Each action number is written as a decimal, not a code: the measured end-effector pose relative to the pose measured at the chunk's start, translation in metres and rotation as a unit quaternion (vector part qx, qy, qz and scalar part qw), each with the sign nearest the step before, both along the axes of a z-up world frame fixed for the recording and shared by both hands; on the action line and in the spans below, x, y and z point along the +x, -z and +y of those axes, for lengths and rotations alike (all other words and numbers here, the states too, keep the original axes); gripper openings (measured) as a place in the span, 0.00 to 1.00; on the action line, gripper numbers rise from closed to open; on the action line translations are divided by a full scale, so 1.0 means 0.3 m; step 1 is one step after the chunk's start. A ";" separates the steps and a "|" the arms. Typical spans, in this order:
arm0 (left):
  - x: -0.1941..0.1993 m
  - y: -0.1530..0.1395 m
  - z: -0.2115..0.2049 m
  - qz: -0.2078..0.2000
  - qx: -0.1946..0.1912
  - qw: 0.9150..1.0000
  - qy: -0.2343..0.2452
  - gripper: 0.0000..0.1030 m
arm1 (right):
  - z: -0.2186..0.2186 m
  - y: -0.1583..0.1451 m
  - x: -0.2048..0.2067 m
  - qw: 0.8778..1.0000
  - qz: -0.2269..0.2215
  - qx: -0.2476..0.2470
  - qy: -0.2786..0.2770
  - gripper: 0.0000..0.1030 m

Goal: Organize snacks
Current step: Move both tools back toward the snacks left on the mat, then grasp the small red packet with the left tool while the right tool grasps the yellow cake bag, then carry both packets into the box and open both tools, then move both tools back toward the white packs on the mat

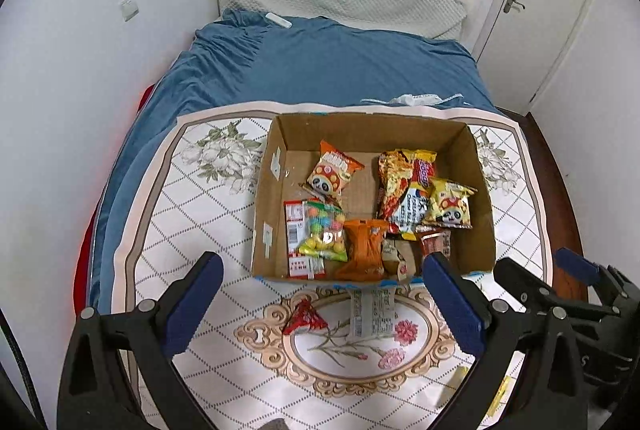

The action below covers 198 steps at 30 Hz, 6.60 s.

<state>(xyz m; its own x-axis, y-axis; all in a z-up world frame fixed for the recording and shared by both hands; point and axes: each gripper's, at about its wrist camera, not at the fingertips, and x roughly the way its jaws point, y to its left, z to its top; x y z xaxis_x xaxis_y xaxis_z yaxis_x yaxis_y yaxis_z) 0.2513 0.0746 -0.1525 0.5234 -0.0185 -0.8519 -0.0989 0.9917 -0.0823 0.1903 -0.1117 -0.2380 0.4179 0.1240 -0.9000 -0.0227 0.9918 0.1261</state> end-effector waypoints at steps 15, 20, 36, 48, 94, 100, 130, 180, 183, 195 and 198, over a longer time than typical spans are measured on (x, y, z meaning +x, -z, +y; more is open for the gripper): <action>-0.259 0.472 -0.023 0.159 0.010 0.987 -0.019 0.99 | -0.386 0.482 -0.394 0.968 0.188 0.059 0.156 0.97; -0.293 0.607 -0.041 0.202 0.001 0.979 -0.022 0.99 | -0.513 0.649 -0.492 0.945 0.241 0.068 0.208 0.97; -0.294 0.776 -0.131 0.241 0.029 0.970 0.004 0.99 | -0.135 0.930 -0.503 0.870 0.332 -0.237 -0.276 0.97; -0.025 0.785 -0.002 0.228 0.068 0.971 0.021 0.99 | -0.264 0.911 -0.361 0.940 0.331 0.059 0.048 0.69; -0.077 0.721 -0.044 0.239 -0.058 0.968 0.057 0.25 | -0.015 0.709 -0.387 0.960 0.243 0.128 0.054 0.44; -0.099 0.864 -0.002 0.308 -0.110 0.945 0.031 0.55 | -0.047 0.693 -0.370 0.960 0.244 0.126 0.062 0.43; -0.029 0.362 -0.037 0.147 -0.088 0.984 0.058 0.38 | 0.050 0.471 -0.180 0.974 0.168 0.154 0.018 0.43; 0.561 0.393 0.099 0.092 -0.027 0.995 0.014 0.93 | 0.146 0.435 0.522 0.996 0.085 -0.032 -0.010 0.99; 0.491 0.354 0.098 0.076 -0.026 0.997 0.003 0.93 | 0.127 0.385 0.474 0.997 0.073 -0.036 -0.011 0.99; 0.235 0.192 0.064 0.005 -0.004 1.000 -0.012 0.93 | 0.073 0.237 0.259 0.999 0.045 -0.015 0.000 0.99; 0.165 0.181 0.052 0.003 -0.011 1.000 -0.015 0.93 | 0.055 0.220 0.187 0.999 0.043 -0.007 0.003 0.99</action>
<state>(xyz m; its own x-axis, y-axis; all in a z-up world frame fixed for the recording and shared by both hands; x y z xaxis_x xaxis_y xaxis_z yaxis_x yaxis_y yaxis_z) 0.3008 0.0901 -0.2068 0.5194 -0.0221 -0.8543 -0.1286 0.9863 -0.1037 0.2463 -0.0951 -0.3039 0.3391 0.1083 -0.9345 -0.0058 0.9936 0.1130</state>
